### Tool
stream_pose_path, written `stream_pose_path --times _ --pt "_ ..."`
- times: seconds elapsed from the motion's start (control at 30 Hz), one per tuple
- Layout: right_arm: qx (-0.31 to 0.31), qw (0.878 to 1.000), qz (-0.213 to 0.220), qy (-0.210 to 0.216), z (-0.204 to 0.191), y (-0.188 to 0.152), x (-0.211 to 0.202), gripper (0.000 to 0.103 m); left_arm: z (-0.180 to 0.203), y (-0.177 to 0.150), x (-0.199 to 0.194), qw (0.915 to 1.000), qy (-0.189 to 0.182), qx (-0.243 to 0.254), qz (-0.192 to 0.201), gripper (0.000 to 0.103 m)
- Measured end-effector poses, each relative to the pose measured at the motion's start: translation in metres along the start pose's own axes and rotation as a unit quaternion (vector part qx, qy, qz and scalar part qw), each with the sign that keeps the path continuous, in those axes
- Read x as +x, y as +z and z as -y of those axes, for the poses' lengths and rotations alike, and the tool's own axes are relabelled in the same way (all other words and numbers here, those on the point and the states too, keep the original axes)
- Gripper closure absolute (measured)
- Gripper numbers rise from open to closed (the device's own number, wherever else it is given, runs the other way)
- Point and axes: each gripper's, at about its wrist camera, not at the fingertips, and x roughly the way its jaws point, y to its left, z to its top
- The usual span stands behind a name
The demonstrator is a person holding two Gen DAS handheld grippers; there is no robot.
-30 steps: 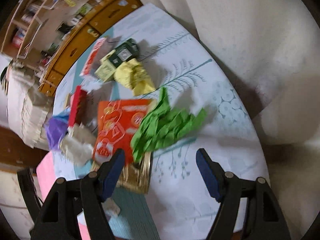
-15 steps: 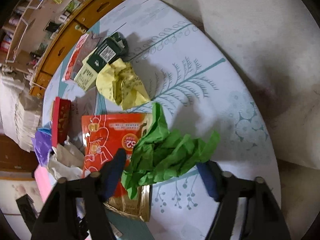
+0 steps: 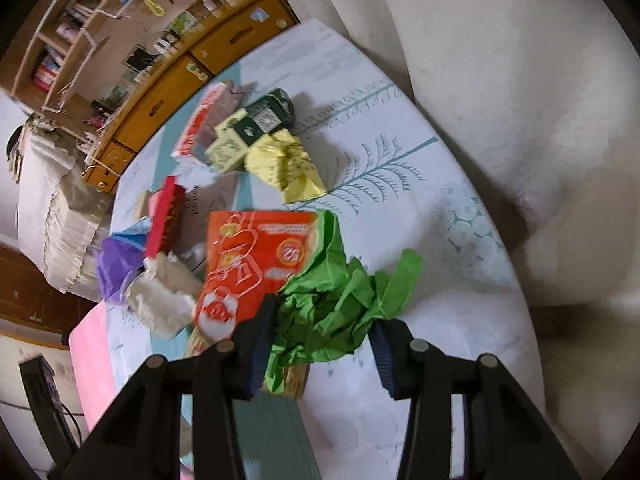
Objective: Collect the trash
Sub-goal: 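Grasp the lavender tube box with the left gripper while the right grasps the green paper, then lower both held items over the bin and open both grippers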
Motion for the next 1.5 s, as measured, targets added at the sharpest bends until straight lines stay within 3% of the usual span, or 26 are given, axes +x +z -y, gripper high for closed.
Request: stream_pose_path --times 0.3,0.53,0.87,1.1,1.27,1.5 --pt "-0.029 0.999 0.044 0.003 -0.031 -0.071 -0.071 0.061 -0.030 -0.041 -0.063 0.9965 -0.036 0.065 0.039 0.068" --pt "-0.048 0.996 0.074 0.001 -0.062 -0.152 -0.116 0.061 -0.059 -0.097 -0.113 0.9860 -0.052 0.140 0.076 0.068" --pt "-0.057 0.995 0.083 0.000 -0.096 -0.266 -0.147 0.062 -0.103 -0.170 -0.138 0.9755 -0.077 0.188 0.086 0.068" --pt "-0.071 0.996 0.060 -0.012 -0.101 -0.324 -0.145 0.062 -0.114 -0.209 -0.122 0.9741 -0.082 0.202 0.061 0.068" --pt "-0.076 0.996 0.036 -0.019 -0.091 -0.346 -0.133 0.062 -0.111 -0.230 -0.092 0.9761 -0.082 0.199 0.033 0.068" --pt "-0.070 0.997 -0.012 -0.017 -0.056 -0.371 -0.069 0.062 -0.101 -0.257 -0.016 0.9785 -0.081 0.190 0.008 0.068"
